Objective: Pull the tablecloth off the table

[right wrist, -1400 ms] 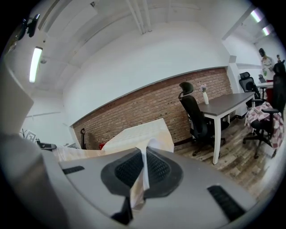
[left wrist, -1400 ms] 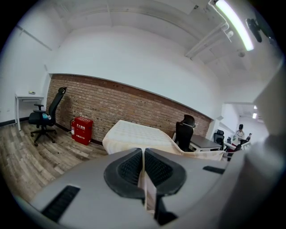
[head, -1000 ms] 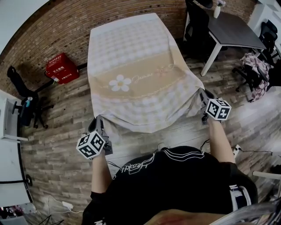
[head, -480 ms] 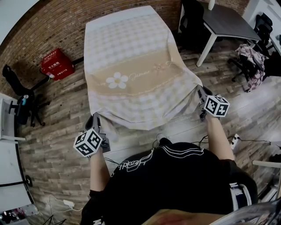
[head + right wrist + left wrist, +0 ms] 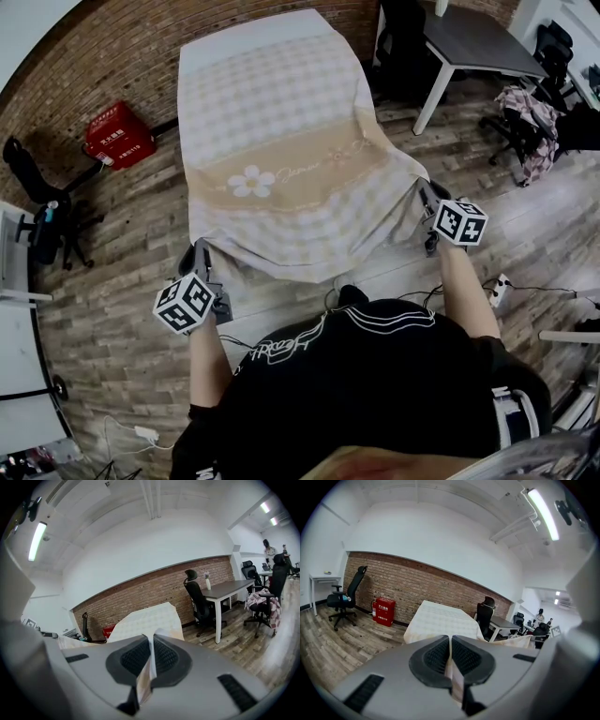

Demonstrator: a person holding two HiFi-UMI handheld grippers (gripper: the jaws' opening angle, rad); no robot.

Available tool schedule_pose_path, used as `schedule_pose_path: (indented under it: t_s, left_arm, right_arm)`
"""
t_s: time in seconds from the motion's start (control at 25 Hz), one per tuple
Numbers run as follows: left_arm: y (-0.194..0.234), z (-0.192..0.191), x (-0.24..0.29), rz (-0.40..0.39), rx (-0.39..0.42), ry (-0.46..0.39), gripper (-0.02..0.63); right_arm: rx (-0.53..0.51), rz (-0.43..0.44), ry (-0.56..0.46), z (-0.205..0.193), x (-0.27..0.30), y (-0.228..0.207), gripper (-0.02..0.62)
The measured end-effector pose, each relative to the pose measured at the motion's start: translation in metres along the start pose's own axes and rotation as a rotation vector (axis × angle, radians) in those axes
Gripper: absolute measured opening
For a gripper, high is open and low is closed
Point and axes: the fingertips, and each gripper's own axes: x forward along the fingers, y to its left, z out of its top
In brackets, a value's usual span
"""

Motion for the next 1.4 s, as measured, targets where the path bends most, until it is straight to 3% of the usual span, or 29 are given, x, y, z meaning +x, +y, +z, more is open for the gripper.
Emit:
schedule_pose_path:
  t_s: [0.72, 1.4]
  left_arm:
    - [0.020, -0.014, -0.047, 0.000, -0.024, -0.008, 0.006]
    - [0.039, -0.045, -0.046, 0.013, -0.083, 0.041, 0.006]
  right_arm:
    - [0.055, 0.014, 0.003, -0.030, -0.036, 0.019, -0.002]
    - [0.060, 0.033, 0.041, -0.058, -0.023, 0.031, -0.003]
